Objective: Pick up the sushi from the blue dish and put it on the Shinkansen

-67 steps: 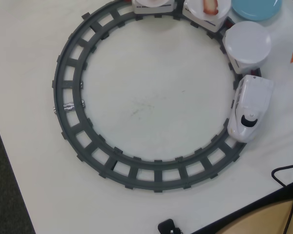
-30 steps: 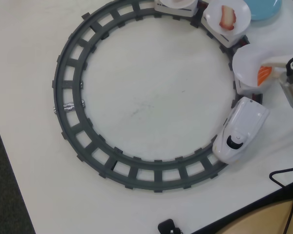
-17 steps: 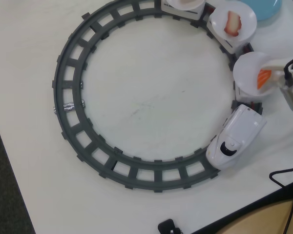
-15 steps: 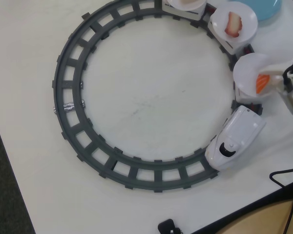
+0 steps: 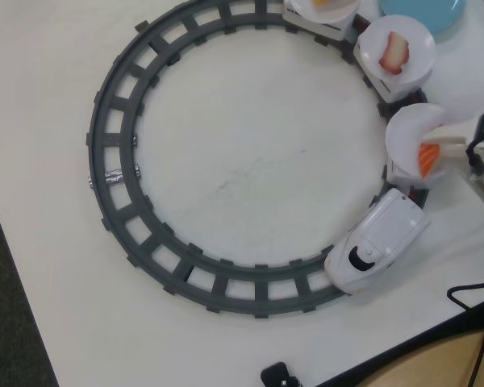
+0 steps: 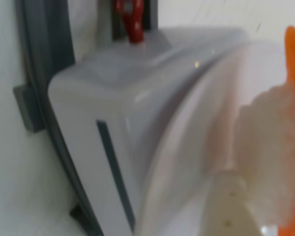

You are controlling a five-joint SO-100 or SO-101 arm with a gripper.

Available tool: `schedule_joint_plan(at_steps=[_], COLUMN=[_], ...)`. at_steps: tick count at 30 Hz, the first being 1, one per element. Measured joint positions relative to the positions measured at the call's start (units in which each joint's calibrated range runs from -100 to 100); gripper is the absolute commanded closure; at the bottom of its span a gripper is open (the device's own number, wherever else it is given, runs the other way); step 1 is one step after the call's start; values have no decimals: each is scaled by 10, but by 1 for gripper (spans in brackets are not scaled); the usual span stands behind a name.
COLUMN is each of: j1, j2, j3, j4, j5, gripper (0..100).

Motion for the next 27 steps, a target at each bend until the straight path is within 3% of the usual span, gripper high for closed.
schedule_joint_plan(at_steps=[7, 17, 23, 27], j1=[-2, -3, -3, 3], j2=[0, -1, -21, -61], j3=[1, -103, -172, -186], j4=[11, 132, 173, 177], j5=[0, 0, 0, 0], gripper=[87, 88, 99, 99])
